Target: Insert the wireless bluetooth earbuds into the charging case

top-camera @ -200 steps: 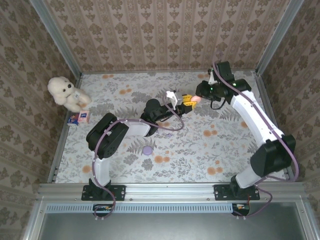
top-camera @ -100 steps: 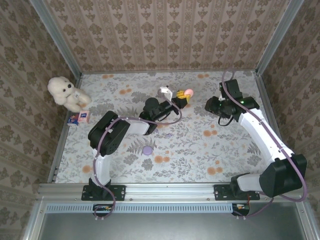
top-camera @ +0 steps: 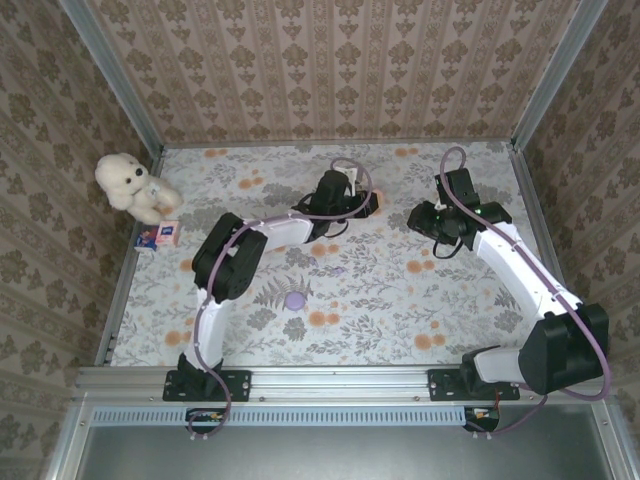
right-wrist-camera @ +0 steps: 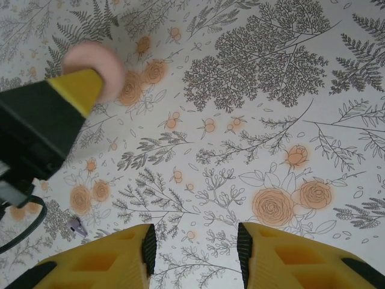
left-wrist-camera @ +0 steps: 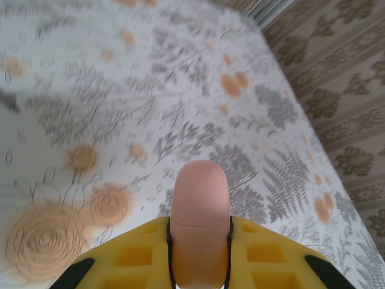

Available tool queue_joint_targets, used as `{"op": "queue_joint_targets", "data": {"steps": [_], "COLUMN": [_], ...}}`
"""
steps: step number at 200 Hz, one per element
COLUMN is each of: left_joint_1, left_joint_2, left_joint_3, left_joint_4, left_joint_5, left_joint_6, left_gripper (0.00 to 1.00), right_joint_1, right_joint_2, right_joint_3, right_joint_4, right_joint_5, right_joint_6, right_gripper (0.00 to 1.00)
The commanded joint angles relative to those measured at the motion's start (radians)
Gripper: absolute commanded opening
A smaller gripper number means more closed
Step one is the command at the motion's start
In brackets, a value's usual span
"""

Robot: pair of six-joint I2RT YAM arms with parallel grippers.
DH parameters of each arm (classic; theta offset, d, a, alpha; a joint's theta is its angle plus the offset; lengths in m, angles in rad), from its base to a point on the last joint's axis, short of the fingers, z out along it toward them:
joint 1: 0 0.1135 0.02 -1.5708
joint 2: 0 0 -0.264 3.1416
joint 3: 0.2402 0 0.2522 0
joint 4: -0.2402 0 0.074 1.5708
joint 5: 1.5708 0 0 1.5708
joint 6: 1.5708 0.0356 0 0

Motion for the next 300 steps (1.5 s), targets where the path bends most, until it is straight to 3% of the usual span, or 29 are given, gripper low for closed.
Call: {"op": "queue_joint_targets", "data": {"steps": [1, 61, 90, 101, 116, 152, 180, 228, 271, 300], "left_joint_1": [0.012, 0.042, 0.058, 0.066, 0.076, 0.109, 0.147, 0.249, 0.399, 0.496], "left_joint_2": [0.052, 0.108, 0.093, 0.080, 0.059, -0.027, -0.136, -0.380, -0.591, -0.682], "left_joint_3": [0.074, 0.100, 0.085, 0.078, 0.073, 0.028, -0.033, -0.196, -0.345, -0.444], "left_joint_4": [-0.240, -0.269, -0.269, -0.280, -0.308, -0.338, -0.340, -0.329, -0.348, -0.329], "left_joint_5": [0.037, 0.096, 0.094, 0.090, 0.077, 0.047, 0.028, -0.032, -0.075, -0.066], "left_joint_6": [-0.075, -0.123, -0.112, -0.101, -0.082, -0.040, 0.002, 0.078, 0.086, 0.023], "left_gripper": [0.06, 0.20, 0.36, 0.48, 0.58, 0.69, 0.70, 0.71, 0.73, 0.84], "right_joint_1": [0.000, 0.000, 0.001, 0.003, 0.012, 0.065, 0.168, 0.447, 0.669, 0.763], "right_joint_2": [-0.004, -0.027, -0.029, -0.030, -0.030, -0.032, -0.030, 0.055, 0.273, 0.423], "right_joint_3": [-0.022, -0.041, -0.034, -0.030, -0.025, -0.019, -0.019, -0.002, 0.161, 0.314], "right_joint_4": [0.035, 0.047, 0.046, 0.041, 0.037, 0.026, 0.020, 0.011, -0.053, -0.092], "right_joint_5": [-0.024, -0.039, -0.048, -0.047, -0.044, -0.020, 0.032, 0.161, 0.271, 0.282], "right_joint_6": [0.015, 0.016, 0.015, 0.015, 0.016, 0.034, 0.076, 0.187, 0.280, 0.250], "right_gripper": [0.44, 0.48, 0.53, 0.55, 0.58, 0.62, 0.64, 0.65, 0.66, 0.67]}}
